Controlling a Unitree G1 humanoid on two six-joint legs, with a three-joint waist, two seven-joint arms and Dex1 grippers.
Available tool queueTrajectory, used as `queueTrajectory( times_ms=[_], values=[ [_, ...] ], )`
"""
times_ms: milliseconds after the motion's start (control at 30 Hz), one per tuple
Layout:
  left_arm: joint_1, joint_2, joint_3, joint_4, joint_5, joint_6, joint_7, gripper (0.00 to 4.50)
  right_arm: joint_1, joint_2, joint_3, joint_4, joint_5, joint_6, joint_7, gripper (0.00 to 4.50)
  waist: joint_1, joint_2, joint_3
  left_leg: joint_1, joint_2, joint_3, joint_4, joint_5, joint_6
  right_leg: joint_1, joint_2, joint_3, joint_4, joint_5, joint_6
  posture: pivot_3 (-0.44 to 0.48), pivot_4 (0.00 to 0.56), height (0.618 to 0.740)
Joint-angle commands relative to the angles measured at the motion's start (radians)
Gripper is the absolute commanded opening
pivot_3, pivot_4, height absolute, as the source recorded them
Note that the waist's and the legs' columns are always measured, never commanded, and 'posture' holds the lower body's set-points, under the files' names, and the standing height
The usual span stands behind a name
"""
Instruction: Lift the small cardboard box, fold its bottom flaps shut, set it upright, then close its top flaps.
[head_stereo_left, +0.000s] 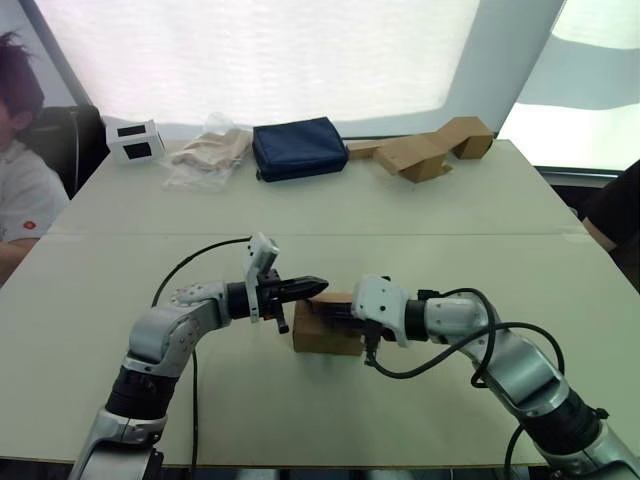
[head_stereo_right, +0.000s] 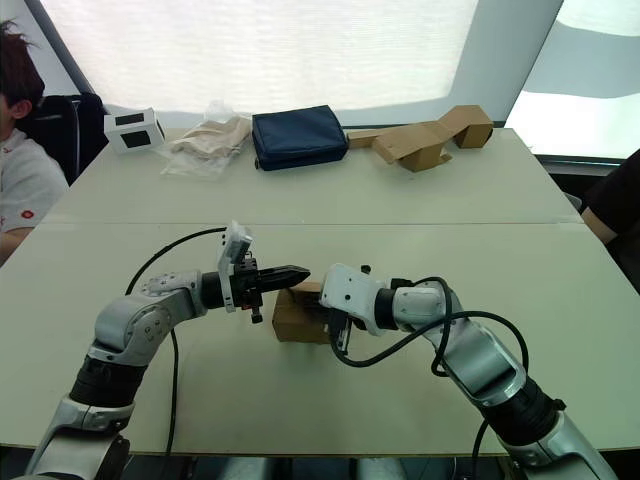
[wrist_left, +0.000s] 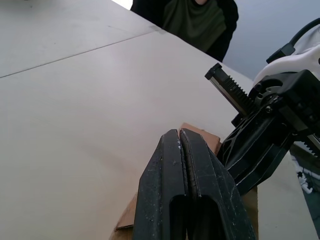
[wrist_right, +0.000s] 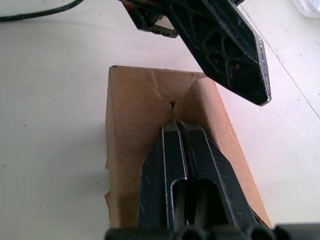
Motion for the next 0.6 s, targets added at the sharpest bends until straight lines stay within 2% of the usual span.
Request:
queueTrajectory(
  times_ms=[33,600],
  values=[
    [-0.017,0.001,0.007,-0.041,-0.017,-0.003,-0.005,0.02,-0.009,0.009,-0.024,-0.022,0.006,0.008,-0.009,0.0,0.0,0.0,0.0,0.0,0.0,0.0,0.0,0.0,0.0,0.0,0.0,0.0,0.0,0.0,0.0,0.0,0.15,0.74],
    [-0.013,0.035,-0.02,0.044,0.06,-0.072,-0.048,0.02,-0.009,0.02,0.001,-0.011,-0.023,0.009,-0.017,0.0,0.001,0.0,0.0,0.0,0.0,0.0,0.0,0.0,0.0,0.0,0.0,0.0,0.0,0.0,0.0,0.0,0.15,0.74]
  ],
)
